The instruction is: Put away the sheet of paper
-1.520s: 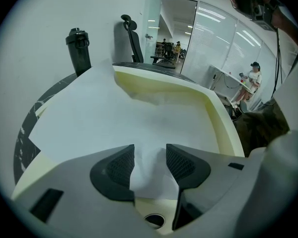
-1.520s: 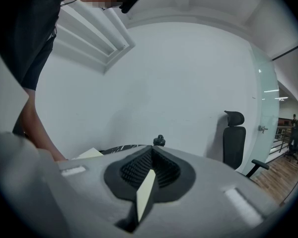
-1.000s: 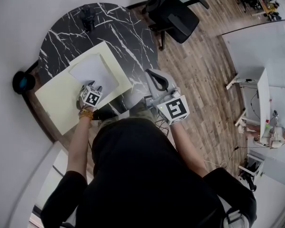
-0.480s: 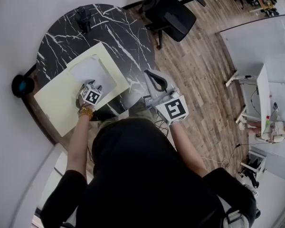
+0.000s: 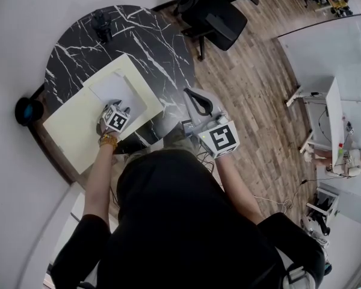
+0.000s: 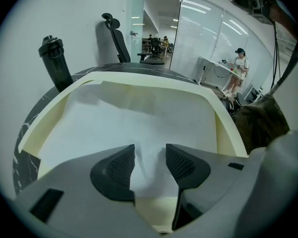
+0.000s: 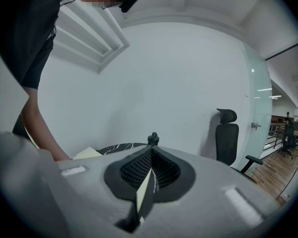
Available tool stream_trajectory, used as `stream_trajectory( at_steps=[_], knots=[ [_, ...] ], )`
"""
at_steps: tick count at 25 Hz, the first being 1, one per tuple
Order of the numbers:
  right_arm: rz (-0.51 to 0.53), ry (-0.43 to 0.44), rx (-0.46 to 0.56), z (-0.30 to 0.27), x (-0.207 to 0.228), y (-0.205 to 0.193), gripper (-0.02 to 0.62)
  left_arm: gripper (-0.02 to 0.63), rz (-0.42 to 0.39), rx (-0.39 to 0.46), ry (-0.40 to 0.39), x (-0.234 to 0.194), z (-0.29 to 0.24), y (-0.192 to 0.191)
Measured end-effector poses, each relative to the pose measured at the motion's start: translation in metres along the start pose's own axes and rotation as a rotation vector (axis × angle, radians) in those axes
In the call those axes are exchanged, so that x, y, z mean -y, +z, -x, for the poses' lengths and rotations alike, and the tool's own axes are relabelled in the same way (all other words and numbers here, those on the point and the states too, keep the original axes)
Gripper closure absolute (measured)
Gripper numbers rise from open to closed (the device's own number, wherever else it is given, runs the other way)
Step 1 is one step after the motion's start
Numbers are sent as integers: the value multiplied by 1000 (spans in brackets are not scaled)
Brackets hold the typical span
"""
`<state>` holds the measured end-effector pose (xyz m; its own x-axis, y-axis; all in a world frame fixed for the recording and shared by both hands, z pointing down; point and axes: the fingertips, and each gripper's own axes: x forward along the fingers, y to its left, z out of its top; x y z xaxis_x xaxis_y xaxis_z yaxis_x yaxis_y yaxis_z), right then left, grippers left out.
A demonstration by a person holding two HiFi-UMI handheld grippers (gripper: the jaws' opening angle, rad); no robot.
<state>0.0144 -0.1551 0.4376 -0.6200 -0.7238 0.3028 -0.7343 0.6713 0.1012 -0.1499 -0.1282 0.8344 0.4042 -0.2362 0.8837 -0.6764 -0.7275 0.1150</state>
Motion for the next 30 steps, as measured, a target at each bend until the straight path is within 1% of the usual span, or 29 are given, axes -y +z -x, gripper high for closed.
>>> stream_trajectory(
  at_steps=[3, 6, 9, 12, 16, 22, 27, 30],
  knots=[
    [4, 6, 9, -3, 1, -1, 597, 396, -7, -5, 6, 0, 4, -5],
    [5, -10, 2, -7, 3, 3, 597, 396, -1, -14, 16, -3, 9, -14],
    [5, 25, 13, -11, -5, 4, 597, 396, 3, -19, 24, -6, 14, -23],
    [7, 42, 16, -13, -11, 5, 597, 396, 4, -19, 30, -6, 20, -30],
    [6, 49, 18, -11, -15, 6, 597, 394, -9, 15, 72, -9, 34, -29],
    [10, 49, 23, -7, -17, 4, 597, 394, 47, 63, 92, -3, 57, -31],
    [5, 52, 24, -2, -19, 3, 597, 394, 77, 74, 94, 8, 66, -43],
    [3, 54, 21, 0, -21, -1, 597, 394, 82, 50, 68, 16, 59, -52]
  ],
)
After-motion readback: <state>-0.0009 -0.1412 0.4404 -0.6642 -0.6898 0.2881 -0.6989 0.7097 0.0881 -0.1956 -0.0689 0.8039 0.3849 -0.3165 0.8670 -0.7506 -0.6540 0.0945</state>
